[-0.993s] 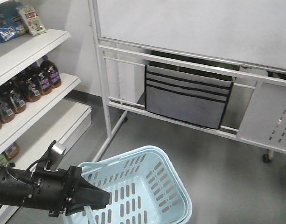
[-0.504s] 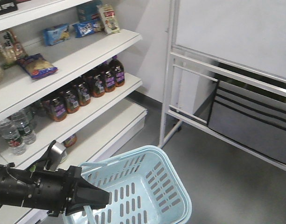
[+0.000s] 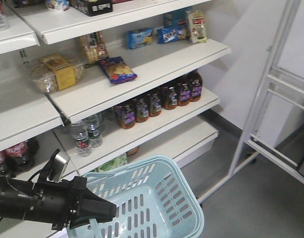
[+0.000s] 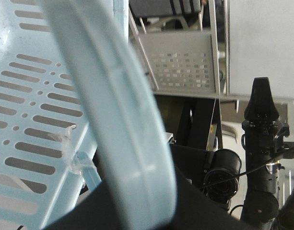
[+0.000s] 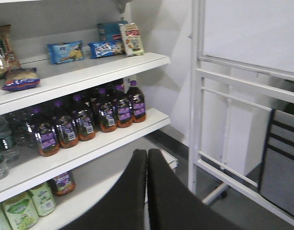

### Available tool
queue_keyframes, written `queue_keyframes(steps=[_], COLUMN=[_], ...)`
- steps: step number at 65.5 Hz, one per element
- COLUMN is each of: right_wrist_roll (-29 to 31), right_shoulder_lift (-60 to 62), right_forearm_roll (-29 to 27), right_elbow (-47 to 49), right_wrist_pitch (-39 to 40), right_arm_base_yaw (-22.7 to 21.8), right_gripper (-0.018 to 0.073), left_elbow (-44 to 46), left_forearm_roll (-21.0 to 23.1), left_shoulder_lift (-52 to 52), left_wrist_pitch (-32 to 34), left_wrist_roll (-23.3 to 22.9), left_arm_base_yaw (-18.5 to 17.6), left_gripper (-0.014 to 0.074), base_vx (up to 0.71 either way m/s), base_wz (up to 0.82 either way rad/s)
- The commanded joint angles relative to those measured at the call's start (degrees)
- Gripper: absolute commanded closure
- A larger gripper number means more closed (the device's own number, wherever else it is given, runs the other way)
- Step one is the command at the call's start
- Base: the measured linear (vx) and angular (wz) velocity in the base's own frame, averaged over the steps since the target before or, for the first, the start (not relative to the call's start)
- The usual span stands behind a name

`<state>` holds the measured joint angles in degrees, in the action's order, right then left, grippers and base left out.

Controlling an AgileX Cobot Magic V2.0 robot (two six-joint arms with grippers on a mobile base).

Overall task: Place coke in basket with both arms
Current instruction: 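Hold the basket while the base approaches the shelf with the red can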

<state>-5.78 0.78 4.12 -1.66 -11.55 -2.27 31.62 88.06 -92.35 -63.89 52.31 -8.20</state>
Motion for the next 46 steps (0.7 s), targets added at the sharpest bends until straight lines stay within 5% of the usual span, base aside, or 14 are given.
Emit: queue_keyframes(steps=[1,46], right_wrist_roll=[0.54,0.54], right_shoulder_lift=[-0.78,-0.78], right_forearm_roll=[0.38,0.38], right_elbow=[-0.32,-0.32], right_wrist_pitch=[4.16,4.16], right_arm_base_yaw=[-0.28,-0.28], right_gripper=[0.0569,0.0569], left_elbow=[0.90,0.90], left_forearm_roll=[3.68,3.68], left_shoulder_lift=[2.04,2.04], left_wrist_pitch=[-4.88,-4.88], left_wrist_roll=[0.24,0.24], left_arm_base_yaw=[-0.29,-0.29], left_gripper=[0.0603,0.0603], base_vx=[0.14,0.14], base_wz=[0.53,0.53])
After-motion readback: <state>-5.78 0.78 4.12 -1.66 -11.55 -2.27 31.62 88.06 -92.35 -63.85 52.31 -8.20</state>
